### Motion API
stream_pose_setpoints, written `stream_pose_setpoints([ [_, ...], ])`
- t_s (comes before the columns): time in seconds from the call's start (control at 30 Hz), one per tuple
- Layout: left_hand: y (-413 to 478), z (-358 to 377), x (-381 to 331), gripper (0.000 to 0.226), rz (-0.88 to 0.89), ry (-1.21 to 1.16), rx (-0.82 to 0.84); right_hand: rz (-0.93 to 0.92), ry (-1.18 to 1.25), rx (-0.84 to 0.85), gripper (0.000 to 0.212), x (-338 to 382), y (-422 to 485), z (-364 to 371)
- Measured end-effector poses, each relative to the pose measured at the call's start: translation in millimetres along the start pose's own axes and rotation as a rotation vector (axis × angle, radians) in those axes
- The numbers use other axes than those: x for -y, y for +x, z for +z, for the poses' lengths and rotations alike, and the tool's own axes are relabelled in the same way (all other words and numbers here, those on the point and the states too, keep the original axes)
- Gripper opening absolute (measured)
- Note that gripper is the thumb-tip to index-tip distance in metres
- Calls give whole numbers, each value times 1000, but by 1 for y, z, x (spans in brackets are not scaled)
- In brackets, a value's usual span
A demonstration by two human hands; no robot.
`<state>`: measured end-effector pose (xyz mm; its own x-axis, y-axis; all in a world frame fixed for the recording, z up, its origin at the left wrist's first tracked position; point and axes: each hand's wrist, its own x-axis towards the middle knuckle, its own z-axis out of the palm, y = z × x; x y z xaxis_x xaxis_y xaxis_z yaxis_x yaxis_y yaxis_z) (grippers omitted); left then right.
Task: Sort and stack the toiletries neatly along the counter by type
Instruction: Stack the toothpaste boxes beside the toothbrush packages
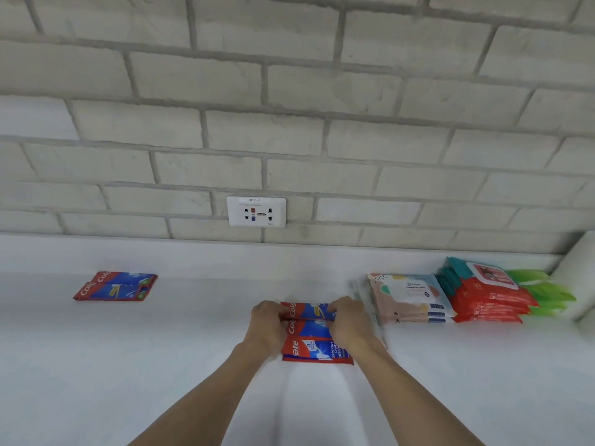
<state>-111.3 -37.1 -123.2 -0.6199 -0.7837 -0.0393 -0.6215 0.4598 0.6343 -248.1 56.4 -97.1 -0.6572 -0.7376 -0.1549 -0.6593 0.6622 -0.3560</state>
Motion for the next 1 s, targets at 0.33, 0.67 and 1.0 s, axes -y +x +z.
stream_pose_setpoints([
  [0.33, 1, -8, 18, 28, -23, -1, -26, -63, 84, -20, 36, 14, 3, 9],
  [0.67, -5, -33, 48, 29, -36, -9, -68, -116, 145, -22, 37, 45, 4, 32],
  [1.0, -17, -68, 87, 31, -77, -29, -100, -143, 170, -15, 37, 92, 4, 62],
])
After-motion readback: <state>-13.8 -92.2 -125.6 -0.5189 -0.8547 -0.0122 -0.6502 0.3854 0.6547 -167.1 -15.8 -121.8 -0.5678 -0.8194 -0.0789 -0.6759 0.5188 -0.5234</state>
